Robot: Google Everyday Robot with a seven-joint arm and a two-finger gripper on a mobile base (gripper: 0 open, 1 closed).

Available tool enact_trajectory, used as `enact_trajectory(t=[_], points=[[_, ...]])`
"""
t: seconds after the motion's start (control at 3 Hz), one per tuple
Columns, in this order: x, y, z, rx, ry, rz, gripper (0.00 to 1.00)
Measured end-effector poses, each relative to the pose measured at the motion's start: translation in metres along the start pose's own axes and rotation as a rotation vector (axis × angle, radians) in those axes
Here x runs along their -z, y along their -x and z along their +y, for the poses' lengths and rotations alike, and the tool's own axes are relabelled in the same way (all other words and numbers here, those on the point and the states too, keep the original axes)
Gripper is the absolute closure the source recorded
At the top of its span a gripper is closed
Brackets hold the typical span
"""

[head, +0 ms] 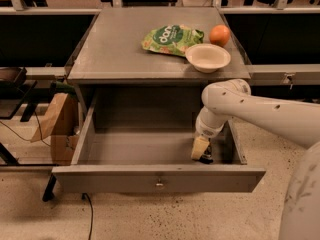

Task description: Pick rxbar chocolate from top drawer and place on counter

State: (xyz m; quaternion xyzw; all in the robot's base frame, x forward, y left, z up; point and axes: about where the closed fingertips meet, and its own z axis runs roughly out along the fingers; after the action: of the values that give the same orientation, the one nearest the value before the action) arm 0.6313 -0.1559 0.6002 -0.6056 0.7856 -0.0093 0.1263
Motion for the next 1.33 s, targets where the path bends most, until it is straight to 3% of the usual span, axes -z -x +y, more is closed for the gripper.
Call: enact_trajectory(t=[0.33, 1.0, 1.33], points=[[0.043, 0.0, 0.003, 0.022, 0.015, -0.056, 1.0], [0.15, 0.004, 0.011, 0.037, -0.044, -0.149, 1.0], [0.218, 0.034, -0.001, 0.049, -0.145, -0.202, 1.0]])
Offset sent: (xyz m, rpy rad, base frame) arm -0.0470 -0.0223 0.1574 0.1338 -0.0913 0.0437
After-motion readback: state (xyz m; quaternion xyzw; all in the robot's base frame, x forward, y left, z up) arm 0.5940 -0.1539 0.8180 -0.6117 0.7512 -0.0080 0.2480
